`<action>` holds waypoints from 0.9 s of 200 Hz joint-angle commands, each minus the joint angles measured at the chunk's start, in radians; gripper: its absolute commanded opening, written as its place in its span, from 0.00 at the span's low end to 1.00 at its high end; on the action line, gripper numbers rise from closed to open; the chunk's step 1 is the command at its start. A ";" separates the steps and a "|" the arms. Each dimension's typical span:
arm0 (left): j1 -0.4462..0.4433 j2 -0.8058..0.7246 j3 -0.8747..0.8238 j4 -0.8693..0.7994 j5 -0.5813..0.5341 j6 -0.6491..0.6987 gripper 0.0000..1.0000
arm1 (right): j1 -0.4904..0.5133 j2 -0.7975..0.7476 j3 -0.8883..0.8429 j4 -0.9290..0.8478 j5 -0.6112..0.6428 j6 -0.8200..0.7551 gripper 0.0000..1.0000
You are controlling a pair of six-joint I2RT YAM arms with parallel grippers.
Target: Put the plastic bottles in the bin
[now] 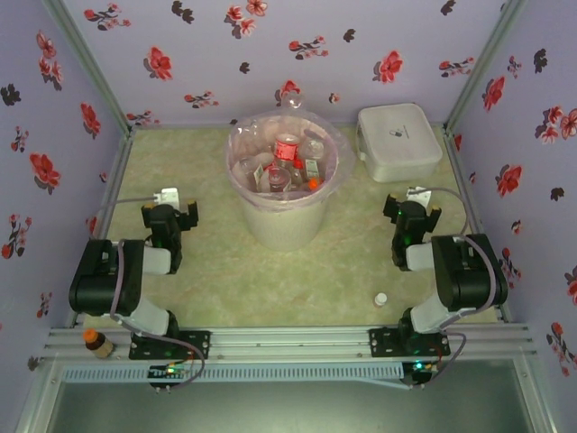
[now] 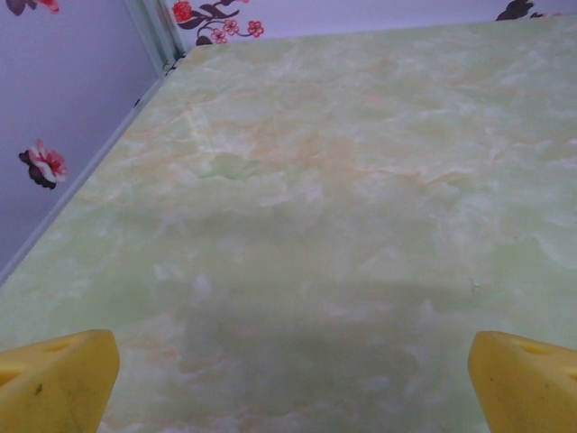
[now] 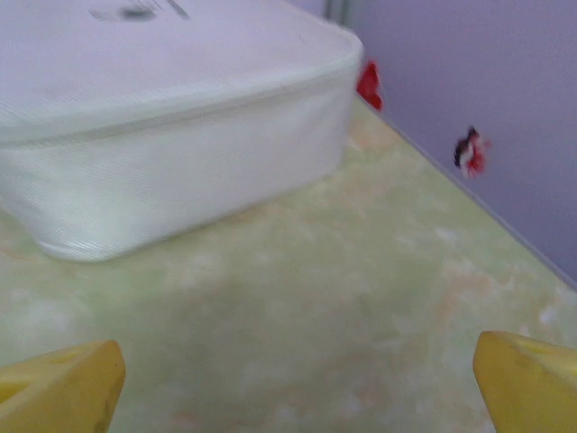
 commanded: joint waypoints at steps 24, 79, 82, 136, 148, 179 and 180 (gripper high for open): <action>0.007 0.007 0.018 0.040 0.040 -0.015 1.00 | -0.011 -0.022 0.008 -0.003 -0.038 0.060 1.00; 0.010 0.007 0.021 0.036 0.042 -0.017 1.00 | -0.009 -0.003 0.008 0.028 -0.037 0.043 0.99; 0.010 0.006 0.021 0.035 0.042 -0.018 1.00 | -0.009 -0.006 0.009 0.025 -0.038 0.043 0.99; 0.016 0.006 0.027 0.023 0.049 -0.023 1.00 | -0.007 -0.003 0.006 0.032 -0.036 0.041 0.99; 0.016 0.006 0.027 0.023 0.050 -0.023 1.00 | -0.007 -0.003 0.006 0.032 -0.036 0.042 0.99; 0.016 0.006 0.027 0.021 0.050 -0.023 1.00 | -0.006 -0.005 0.006 0.031 -0.037 0.040 0.99; 0.016 0.006 0.028 0.021 0.050 -0.023 1.00 | -0.006 -0.005 0.007 0.031 -0.037 0.040 0.99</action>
